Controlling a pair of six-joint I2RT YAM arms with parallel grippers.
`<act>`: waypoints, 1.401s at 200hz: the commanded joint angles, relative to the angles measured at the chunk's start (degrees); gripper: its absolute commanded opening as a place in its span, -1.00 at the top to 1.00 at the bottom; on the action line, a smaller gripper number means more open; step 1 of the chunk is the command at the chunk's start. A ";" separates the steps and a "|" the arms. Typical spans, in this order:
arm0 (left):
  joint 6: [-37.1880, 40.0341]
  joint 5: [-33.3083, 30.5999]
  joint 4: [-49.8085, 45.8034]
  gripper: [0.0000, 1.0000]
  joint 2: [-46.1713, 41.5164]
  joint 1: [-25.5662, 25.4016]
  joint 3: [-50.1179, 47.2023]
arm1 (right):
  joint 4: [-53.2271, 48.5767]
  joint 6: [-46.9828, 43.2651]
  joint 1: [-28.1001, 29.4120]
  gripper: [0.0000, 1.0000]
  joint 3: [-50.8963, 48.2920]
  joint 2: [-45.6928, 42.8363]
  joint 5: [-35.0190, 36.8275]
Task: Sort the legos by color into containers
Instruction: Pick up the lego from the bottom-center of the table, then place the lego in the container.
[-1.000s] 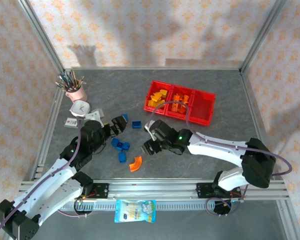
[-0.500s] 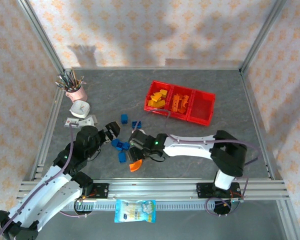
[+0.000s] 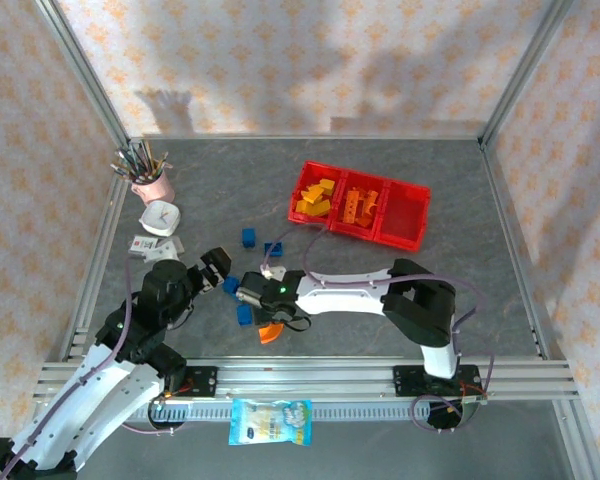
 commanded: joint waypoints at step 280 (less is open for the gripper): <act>5.21 8.36 22.22 -0.99 19.08 0.71 3.47 | 3.41 -26.76 -41.88 0.37 3.35 -11.56 17.64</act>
